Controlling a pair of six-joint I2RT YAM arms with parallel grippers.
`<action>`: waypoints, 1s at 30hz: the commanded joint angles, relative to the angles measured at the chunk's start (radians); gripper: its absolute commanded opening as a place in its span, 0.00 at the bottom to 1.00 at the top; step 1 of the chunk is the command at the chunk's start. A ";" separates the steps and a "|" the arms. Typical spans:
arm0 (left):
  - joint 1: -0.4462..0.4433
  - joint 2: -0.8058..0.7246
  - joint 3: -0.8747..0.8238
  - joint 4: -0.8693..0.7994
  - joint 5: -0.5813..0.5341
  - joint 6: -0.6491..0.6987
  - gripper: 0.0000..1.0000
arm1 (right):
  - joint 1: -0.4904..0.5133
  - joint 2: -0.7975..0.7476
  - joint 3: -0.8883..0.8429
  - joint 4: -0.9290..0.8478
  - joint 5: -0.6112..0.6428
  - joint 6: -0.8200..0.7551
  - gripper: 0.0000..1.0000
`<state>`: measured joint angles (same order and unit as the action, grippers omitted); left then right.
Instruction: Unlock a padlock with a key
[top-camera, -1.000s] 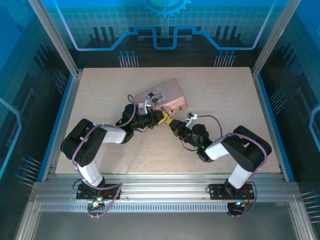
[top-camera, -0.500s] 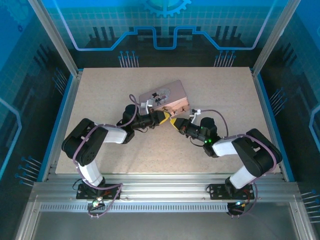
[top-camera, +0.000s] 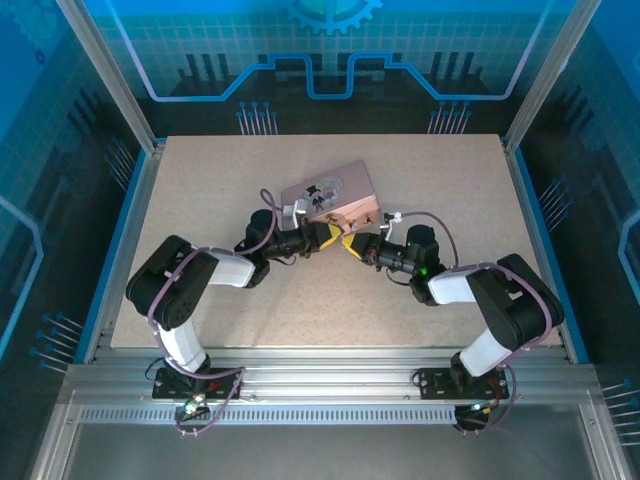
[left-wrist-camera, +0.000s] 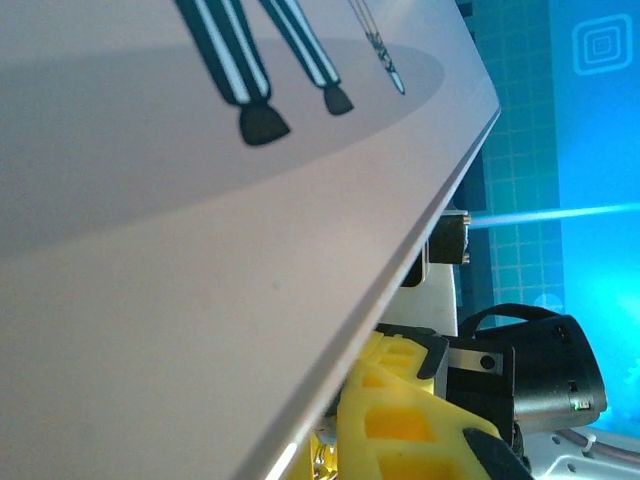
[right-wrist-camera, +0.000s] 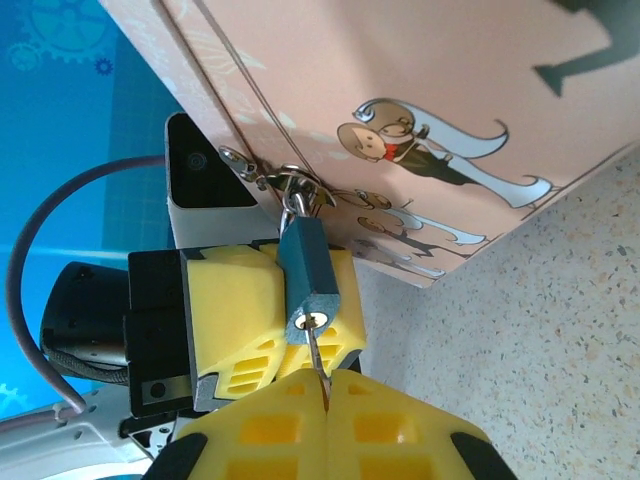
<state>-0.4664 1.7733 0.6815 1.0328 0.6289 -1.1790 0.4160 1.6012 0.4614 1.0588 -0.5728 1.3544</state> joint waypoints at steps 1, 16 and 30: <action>-0.029 0.018 0.007 0.042 0.114 -0.016 0.06 | -0.036 0.063 0.039 0.159 -0.014 0.090 0.00; -0.047 0.012 0.015 0.029 0.167 -0.011 0.05 | 0.006 0.051 0.213 -0.143 0.075 -0.015 0.00; -0.031 -0.011 0.011 -0.151 0.110 0.071 0.06 | -0.012 -0.064 0.126 -0.335 0.068 -0.163 0.25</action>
<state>-0.4564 1.7908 0.6846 0.9730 0.6151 -1.1511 0.4114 1.6157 0.5953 0.7910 -0.5697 1.2911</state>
